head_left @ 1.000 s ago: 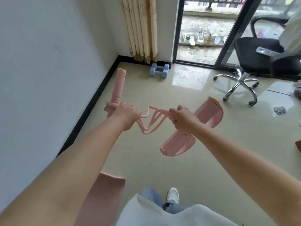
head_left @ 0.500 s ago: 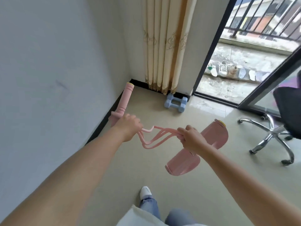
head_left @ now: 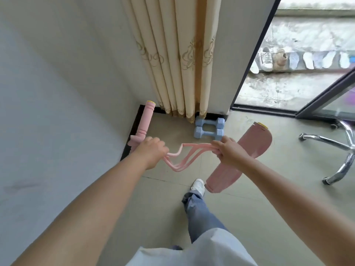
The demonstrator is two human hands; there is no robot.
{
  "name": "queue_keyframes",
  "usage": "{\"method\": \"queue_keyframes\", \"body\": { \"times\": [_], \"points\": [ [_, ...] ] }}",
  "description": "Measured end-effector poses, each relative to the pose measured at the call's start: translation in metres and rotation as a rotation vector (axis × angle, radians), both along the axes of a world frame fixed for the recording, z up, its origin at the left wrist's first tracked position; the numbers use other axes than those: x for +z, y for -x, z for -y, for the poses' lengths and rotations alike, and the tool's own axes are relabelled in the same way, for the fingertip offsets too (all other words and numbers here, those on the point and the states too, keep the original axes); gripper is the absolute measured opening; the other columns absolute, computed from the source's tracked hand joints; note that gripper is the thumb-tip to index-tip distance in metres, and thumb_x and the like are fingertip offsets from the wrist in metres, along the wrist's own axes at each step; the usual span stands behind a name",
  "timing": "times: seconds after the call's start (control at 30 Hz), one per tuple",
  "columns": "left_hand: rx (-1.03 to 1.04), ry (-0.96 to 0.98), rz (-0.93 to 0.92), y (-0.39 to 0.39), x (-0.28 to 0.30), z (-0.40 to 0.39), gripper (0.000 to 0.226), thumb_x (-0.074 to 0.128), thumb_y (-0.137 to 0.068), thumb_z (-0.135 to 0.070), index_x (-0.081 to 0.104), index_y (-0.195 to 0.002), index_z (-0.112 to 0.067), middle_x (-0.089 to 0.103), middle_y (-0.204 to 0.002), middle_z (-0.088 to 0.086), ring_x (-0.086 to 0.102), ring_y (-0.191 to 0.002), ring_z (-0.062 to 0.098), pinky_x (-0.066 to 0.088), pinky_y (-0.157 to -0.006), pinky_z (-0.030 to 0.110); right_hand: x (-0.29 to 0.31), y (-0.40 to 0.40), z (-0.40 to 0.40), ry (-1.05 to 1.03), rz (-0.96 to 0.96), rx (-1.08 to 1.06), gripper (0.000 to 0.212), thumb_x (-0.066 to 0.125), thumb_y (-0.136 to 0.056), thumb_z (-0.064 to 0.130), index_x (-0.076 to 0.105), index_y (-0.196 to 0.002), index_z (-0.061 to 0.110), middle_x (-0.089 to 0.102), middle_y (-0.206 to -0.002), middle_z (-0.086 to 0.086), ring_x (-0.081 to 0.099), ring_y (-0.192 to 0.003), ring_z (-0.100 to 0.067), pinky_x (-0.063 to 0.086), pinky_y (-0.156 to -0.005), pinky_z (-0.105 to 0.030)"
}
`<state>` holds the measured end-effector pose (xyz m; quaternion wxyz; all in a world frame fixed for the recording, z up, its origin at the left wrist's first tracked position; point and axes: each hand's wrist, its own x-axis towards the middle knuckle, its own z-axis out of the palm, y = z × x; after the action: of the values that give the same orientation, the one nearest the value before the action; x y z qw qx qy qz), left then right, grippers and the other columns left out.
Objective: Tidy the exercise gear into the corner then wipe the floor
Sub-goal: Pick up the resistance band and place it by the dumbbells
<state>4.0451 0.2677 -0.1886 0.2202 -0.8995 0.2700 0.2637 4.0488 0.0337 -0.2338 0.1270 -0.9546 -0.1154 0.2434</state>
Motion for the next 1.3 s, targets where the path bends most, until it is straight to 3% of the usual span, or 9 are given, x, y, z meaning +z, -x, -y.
{"method": "queue_keyframes", "body": {
  "times": [0.3,0.47,0.63,0.83,1.07,1.3],
  "points": [
    [-0.220,-0.026,-0.252,-0.160,-0.086,-0.002,0.032,0.043,-0.092,-0.002,0.055,-0.120,-0.014,0.054,-0.126,0.003,0.047,-0.123,0.024,0.035,-0.101,0.032,-0.078,-0.131,-0.040,0.075,-0.242,-0.021,0.047,0.046,-0.089,0.004,0.044,-0.133,0.019,0.043,-0.121,-0.013,0.040,-0.119,-0.029,0.044,-0.088,-0.036],
    [-0.306,-0.049,-0.332,-0.223,-0.152,-0.019,0.031,0.043,-0.093,-0.003,0.056,-0.119,-0.014,0.056,-0.125,0.003,0.048,-0.122,0.023,0.036,-0.101,0.033,-0.136,-0.168,-0.054,0.073,-0.305,-0.102,0.044,0.044,-0.090,0.006,0.044,-0.133,0.019,0.044,-0.119,-0.013,0.041,-0.117,-0.030,0.045,-0.089,-0.037],
    [-0.354,-0.038,-0.371,-0.267,-0.256,-0.041,0.030,0.043,-0.095,-0.006,0.056,-0.120,-0.015,0.055,-0.126,0.003,0.048,-0.123,0.024,0.037,-0.102,0.033,-0.227,-0.196,-0.074,0.154,-0.320,-0.239,0.037,0.041,-0.094,0.013,0.042,-0.131,0.013,0.044,-0.119,-0.014,0.042,-0.113,-0.030,0.045,-0.085,-0.037],
    [-0.449,-0.088,-0.390,-0.291,-0.417,-0.048,0.032,0.043,-0.094,-0.004,0.058,-0.120,-0.015,0.056,-0.127,0.004,0.049,-0.123,0.025,0.038,-0.100,0.035,-0.388,-0.211,-0.112,0.158,-0.373,-0.251,0.037,0.040,-0.094,0.012,0.041,-0.131,0.011,0.043,-0.121,-0.015,0.041,-0.117,-0.030,0.045,-0.083,-0.036],
    [-0.598,-0.120,-0.284,-0.329,-0.598,-0.032,0.030,0.047,-0.094,-0.010,0.060,-0.119,-0.018,0.059,-0.125,0.001,0.053,-0.122,0.024,0.041,-0.100,0.036,-0.556,-0.227,-0.106,0.170,-0.387,-0.255,0.036,0.039,-0.096,0.014,0.042,-0.131,0.009,0.045,-0.122,-0.016,0.045,-0.116,-0.033,0.043,-0.089,-0.036],
    [-0.652,-0.062,-0.147,-0.374,-0.694,-0.023,0.027,0.048,-0.092,-0.009,0.061,-0.115,-0.015,0.059,-0.122,0.003,0.053,-0.119,0.023,0.047,-0.096,0.035,-0.643,-0.247,-0.077,0.217,-0.271,-0.290,0.032,0.042,-0.092,0.012,0.045,-0.123,0.005,0.050,-0.120,-0.017,0.051,-0.110,-0.033,0.038,-0.077,-0.031]
  ]
}}
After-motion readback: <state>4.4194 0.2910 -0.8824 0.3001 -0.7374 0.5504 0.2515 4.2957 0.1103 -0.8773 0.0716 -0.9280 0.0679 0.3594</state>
